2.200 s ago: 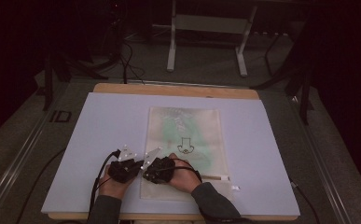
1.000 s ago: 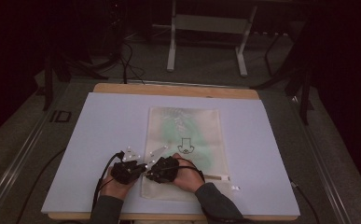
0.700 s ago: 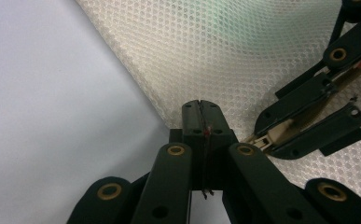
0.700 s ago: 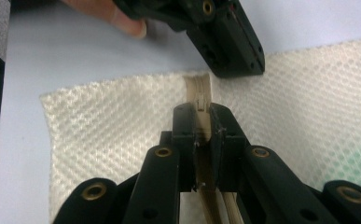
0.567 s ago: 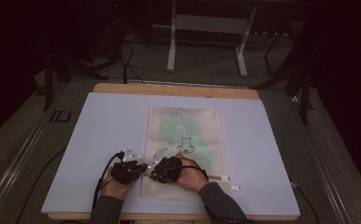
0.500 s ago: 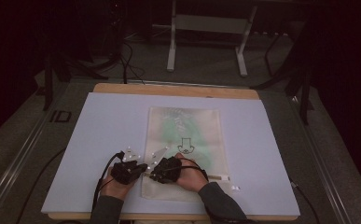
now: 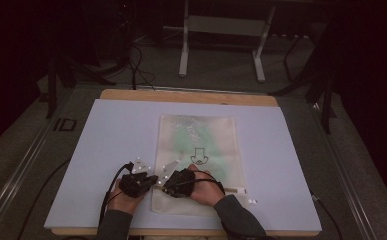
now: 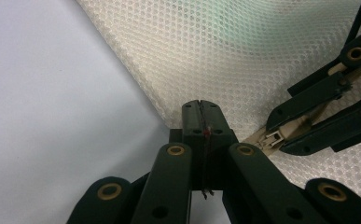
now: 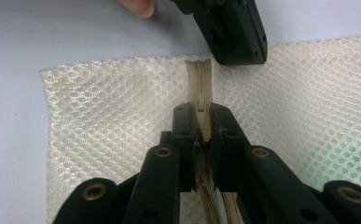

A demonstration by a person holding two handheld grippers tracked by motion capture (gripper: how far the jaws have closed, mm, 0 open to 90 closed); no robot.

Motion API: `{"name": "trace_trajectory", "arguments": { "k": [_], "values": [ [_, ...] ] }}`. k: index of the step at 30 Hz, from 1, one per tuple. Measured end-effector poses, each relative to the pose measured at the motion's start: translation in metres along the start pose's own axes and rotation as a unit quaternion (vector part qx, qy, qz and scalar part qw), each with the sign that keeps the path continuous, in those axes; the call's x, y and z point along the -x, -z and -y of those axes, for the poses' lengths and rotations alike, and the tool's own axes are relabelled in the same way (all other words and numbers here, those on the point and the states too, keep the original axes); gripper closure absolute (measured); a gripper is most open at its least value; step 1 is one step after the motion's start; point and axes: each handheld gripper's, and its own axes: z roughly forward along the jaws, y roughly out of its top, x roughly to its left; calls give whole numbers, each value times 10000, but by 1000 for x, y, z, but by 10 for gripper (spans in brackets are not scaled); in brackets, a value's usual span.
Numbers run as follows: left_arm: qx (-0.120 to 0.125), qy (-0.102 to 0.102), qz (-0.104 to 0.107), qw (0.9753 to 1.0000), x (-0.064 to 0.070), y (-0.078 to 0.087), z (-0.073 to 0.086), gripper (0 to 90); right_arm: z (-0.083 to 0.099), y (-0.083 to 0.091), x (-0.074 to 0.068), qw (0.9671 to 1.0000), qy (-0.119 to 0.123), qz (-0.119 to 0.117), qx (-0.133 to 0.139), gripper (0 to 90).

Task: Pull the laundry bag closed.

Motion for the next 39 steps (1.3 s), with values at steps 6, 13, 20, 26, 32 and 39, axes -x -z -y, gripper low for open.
{"name": "trace_trajectory", "arguments": {
  "k": [6,13,20,26,32,39],
  "values": [
    [-10,-8,1,10000,0,0,0,897,1,2,-1,10000,58,34,-53,824],
    [-20,-23,-10,10000,0,0,0,897,4,4,-2,9999,78,47,-105,824],
    [-24,-23,-11,10000,0,0,0,897,7,7,-1,9998,112,57,-153,824],
    [-22,-28,-13,10000,0,0,0,897,10,9,0,9998,100,41,-170,824],
    [-24,-20,-8,10000,0,0,0,897,12,11,0,9998,91,36,-184,824],
    [-22,-17,-5,10000,0,0,0,897,17,15,1,9998,66,10,-207,824]
  ]
}}
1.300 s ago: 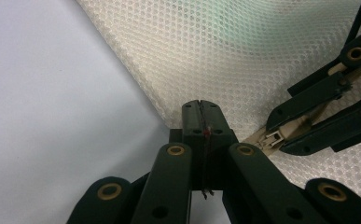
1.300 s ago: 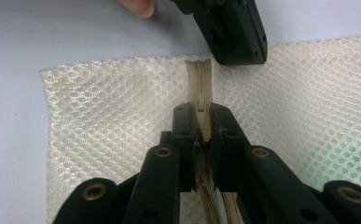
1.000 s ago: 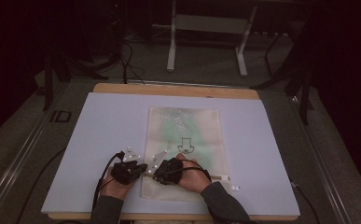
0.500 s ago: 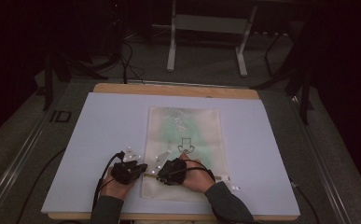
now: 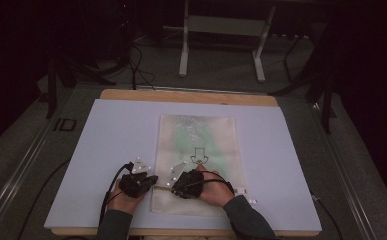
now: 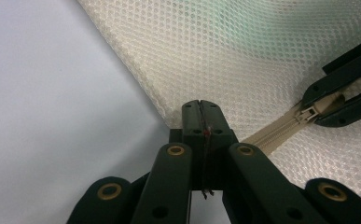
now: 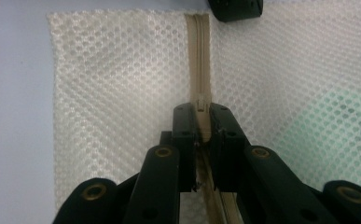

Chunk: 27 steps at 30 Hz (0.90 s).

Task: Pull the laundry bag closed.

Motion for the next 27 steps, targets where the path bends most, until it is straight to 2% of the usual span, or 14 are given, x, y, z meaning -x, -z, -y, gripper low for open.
{"name": "trace_trajectory", "arguments": {
  "k": [27],
  "values": [
    [-3,-6,16,10000,0,0,0,897,12,6,2,9999,-102,-43,28,824]
  ]
}}
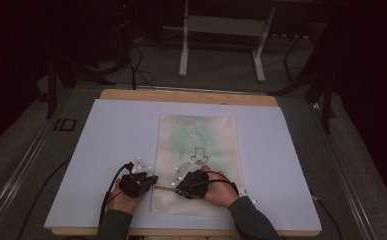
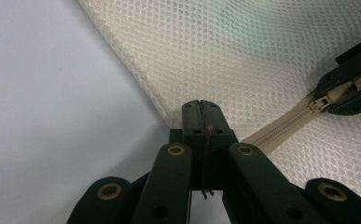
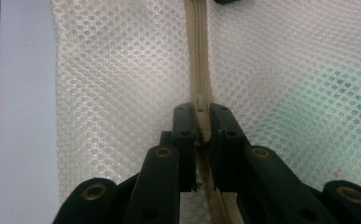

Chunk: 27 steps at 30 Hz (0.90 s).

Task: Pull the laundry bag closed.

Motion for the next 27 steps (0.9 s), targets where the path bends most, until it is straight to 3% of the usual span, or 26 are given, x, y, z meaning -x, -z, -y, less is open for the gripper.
{"name": "trace_trajectory", "arguments": {
  "k": [27],
  "values": [
    [-1,8,-1,10000,0,0,0,897,10,8,1,10000,0,11,-56,824]
  ]
}}
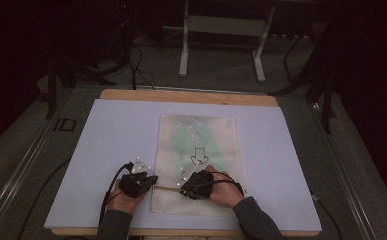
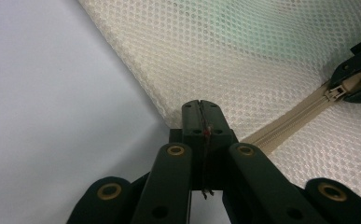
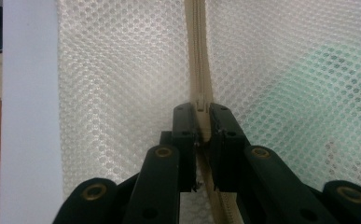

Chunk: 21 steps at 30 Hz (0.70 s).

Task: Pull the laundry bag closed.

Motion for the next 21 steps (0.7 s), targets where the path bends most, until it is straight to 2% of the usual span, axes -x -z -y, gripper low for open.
{"name": "trace_trajectory", "arguments": {
  "k": [21],
  "values": [
    [-2,21,-5,10000,0,0,0,897,7,5,-1,10000,-17,33,-5,824]
  ]
}}
